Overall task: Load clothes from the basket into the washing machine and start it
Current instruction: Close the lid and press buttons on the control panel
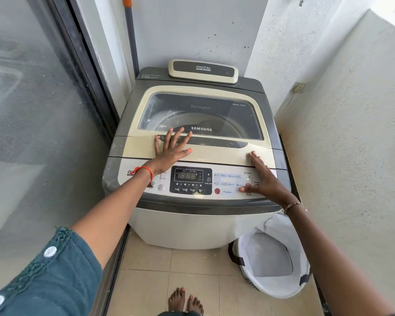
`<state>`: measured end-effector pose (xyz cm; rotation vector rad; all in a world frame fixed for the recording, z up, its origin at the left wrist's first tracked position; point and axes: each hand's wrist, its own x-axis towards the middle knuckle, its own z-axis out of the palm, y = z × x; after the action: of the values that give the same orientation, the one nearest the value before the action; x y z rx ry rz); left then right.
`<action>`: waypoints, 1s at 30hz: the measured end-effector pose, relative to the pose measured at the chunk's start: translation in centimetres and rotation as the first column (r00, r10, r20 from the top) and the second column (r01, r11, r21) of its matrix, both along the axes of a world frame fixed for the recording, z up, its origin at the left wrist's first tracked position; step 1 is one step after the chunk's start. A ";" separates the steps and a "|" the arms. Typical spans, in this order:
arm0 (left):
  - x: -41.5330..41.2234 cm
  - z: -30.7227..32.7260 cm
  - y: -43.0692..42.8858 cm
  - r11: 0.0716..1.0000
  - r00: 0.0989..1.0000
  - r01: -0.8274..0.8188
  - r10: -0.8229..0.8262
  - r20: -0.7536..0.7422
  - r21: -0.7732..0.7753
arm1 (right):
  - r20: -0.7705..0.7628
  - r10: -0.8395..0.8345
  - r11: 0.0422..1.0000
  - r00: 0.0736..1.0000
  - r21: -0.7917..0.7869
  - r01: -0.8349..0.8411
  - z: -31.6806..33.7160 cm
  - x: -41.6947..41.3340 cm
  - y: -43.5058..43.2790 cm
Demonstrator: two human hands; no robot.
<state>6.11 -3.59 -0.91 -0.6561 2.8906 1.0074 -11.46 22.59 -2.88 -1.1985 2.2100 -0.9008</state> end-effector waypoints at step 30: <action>1.4 -2.8 1.2 0.996 0.837 -0.072 0.092 -0.540 0.059 | -0.335 -0.199 0.976 0.921 0.019 0.218 -1.1 12.3 -9.4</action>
<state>7.52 -2.41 -3.75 -0.5699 3.3254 1.4672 0.85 13.22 -4.03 -1.1741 2.6557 -0.7538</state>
